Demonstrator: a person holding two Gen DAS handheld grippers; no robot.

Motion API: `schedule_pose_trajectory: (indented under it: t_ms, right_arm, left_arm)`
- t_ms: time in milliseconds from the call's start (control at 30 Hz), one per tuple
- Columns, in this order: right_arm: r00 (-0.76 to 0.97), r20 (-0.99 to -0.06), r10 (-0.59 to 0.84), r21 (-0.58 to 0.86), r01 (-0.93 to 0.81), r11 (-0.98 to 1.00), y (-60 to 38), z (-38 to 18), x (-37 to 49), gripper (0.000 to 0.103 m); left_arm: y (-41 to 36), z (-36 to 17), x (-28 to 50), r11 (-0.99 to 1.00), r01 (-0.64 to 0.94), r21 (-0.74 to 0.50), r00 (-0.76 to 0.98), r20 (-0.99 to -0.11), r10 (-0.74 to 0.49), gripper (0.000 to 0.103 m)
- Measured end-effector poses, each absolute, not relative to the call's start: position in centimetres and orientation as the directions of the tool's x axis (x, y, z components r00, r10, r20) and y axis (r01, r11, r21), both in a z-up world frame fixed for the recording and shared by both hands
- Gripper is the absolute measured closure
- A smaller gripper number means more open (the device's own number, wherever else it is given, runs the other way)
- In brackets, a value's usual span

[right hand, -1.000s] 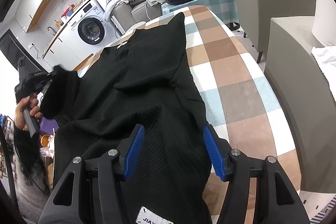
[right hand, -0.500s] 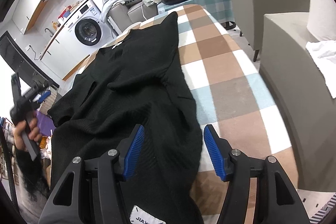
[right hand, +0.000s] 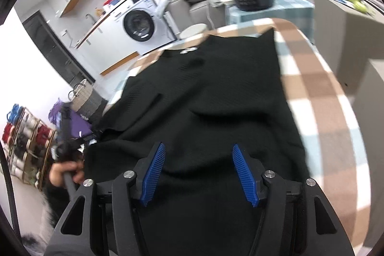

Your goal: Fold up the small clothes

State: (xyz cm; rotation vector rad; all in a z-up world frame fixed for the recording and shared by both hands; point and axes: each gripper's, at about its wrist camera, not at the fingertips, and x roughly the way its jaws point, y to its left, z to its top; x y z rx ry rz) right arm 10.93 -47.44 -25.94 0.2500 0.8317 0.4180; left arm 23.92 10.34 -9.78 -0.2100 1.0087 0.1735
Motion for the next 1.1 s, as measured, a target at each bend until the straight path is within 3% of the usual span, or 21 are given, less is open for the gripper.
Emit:
schedule_pose_trajectory:
  t_ms: [133,200,333,400,500,800,1100]
  right_arm:
    - [0.574,-0.665,0.479,0.344,-0.334,0.878,-43.4,-24.6,12.2,0.043]
    - [0.568,-0.660,0.492,0.351,-0.345,0.870,-41.8,-24.0,12.9,0.043]
    - [0.574,-0.645,0.505,0.363,-0.352,0.863,-40.0,-22.9,14.2,0.043]
    - [0.573,-0.641,0.511,0.357,-0.367,0.859,-39.0,-22.4,15.0,0.043]
    - [0.553,-0.643,0.530,0.372,-0.379,0.847,-37.2,-22.7,16.8,0.043]
    - [0.459,-0.685,0.566,0.465,-0.323,0.825,-31.7,-28.7,24.6,0.043]
    - [0.461,-0.724,0.513,0.434,-0.274,0.858,-28.3,-32.9,28.8,0.051]
  left_arm:
    - [11.4,-9.5,22.8,0.953,-0.250,-0.172,0.559,-0.829,-0.004,0.072]
    - [11.8,-8.7,21.9,0.947,-0.255,-0.194,0.563,-0.826,-0.018,0.064]
    - [11.9,-6.0,19.7,0.949,-0.229,-0.218,0.612,-0.790,-0.034,0.058]
    - [11.8,-4.5,18.1,0.953,-0.217,-0.213,0.649,-0.761,-0.022,0.040]
    - [11.5,-2.3,15.8,0.953,-0.208,-0.222,0.700,-0.714,-0.013,0.030]
    - [11.9,-2.1,13.6,0.928,-0.251,-0.276,0.704,-0.710,-0.021,0.028]
    - [12.3,-3.3,13.9,0.923,-0.271,-0.275,0.689,-0.725,-0.013,0.028]
